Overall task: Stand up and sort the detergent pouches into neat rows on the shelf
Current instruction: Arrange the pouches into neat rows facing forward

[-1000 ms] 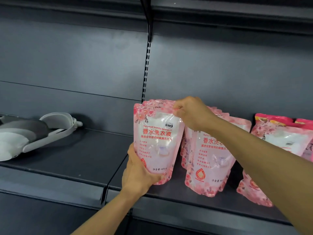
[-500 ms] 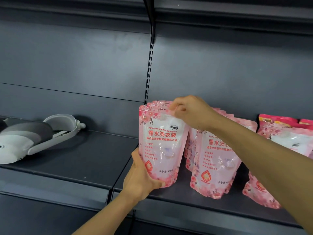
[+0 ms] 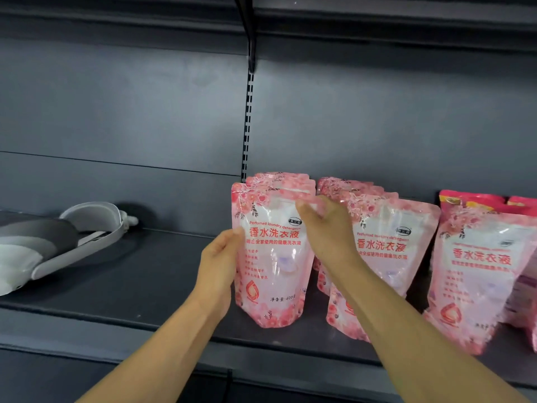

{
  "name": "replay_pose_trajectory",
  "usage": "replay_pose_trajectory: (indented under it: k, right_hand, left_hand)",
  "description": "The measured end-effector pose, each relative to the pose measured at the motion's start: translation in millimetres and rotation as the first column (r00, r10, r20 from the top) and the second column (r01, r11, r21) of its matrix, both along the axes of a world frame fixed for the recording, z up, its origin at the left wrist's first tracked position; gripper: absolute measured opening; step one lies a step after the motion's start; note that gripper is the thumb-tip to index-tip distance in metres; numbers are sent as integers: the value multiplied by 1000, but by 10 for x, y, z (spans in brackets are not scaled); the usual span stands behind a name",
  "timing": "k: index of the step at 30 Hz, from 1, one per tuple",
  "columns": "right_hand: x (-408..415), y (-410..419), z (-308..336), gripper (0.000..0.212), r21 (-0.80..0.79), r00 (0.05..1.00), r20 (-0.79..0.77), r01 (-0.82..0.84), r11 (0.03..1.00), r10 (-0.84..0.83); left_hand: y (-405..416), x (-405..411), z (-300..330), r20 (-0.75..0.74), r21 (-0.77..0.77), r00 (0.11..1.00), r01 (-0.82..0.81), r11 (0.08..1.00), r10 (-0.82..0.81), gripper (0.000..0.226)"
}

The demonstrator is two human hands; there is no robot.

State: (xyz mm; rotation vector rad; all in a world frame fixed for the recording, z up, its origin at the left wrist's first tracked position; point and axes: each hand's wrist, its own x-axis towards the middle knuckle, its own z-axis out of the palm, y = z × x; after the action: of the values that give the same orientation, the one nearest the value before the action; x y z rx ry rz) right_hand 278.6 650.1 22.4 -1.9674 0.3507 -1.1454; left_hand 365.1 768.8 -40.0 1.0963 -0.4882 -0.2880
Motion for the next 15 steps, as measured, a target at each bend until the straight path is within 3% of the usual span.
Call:
replay_pose_trajectory:
  k: [6, 9, 15]
  right_hand:
    - [214, -34, -97, 35, 130, 987, 158, 20, 991, -41]
    - [229, 1, -84, 51, 56, 970, 227, 81, 995, -92]
    - [298, -70, -167, 50, -51, 941, 292, 192, 980, -169]
  left_hand:
    - [-109, -15, 128, -89, -111, 995, -62, 992, 52, 25]
    - [-123, -18, 105, -88, -141, 993, -86, 986, 74, 25]
    - [-112, 28, 61, -7, -148, 998, -64, 987, 64, 28]
